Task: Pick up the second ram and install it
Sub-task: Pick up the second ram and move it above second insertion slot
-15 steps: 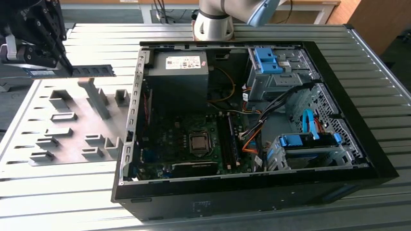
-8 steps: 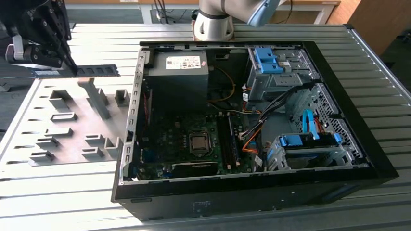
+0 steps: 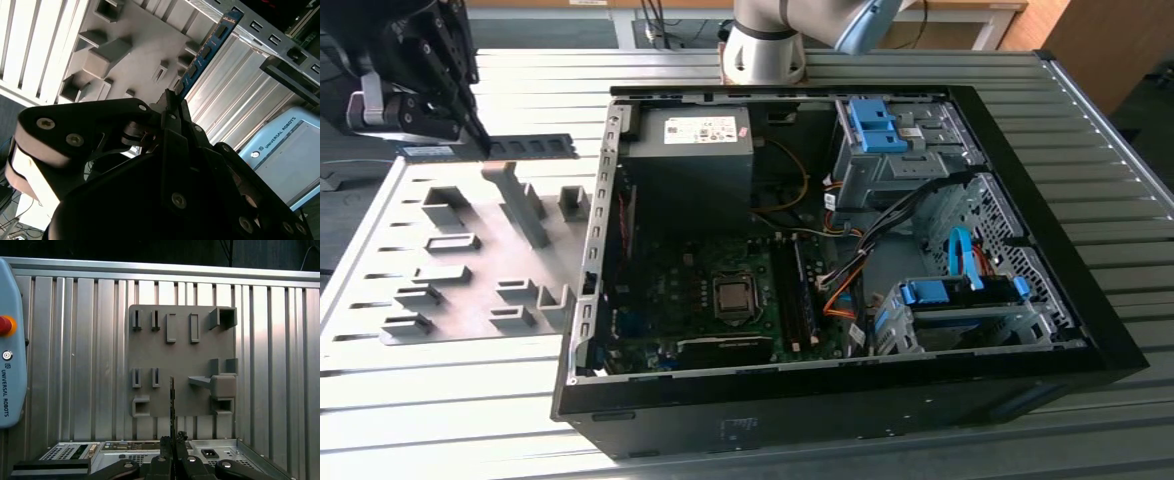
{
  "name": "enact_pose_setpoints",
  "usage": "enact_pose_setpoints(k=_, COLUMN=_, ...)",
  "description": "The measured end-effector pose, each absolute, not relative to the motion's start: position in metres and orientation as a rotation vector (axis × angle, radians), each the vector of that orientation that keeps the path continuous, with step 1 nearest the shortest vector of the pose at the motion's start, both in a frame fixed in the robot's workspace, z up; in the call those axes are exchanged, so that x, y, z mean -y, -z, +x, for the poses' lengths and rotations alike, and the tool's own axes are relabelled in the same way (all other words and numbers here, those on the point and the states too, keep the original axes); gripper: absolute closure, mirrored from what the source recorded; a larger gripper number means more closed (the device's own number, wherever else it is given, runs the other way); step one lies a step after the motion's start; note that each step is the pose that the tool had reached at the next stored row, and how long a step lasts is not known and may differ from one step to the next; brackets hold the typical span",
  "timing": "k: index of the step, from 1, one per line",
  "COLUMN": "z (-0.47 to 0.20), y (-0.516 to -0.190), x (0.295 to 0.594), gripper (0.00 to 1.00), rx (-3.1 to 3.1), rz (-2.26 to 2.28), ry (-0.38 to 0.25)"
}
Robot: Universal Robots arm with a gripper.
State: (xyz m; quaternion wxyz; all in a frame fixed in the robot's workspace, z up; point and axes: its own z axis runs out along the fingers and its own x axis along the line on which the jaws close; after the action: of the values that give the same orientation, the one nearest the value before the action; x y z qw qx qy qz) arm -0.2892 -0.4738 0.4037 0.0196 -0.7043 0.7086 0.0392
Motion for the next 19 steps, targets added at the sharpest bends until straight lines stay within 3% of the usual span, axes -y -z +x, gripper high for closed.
enact_pose_setpoints(k=19, z=-0.2806, y=-0.4038, x=0.4738, gripper=0.86, rx=-2.199, rz=-2.185, ry=-0.122)
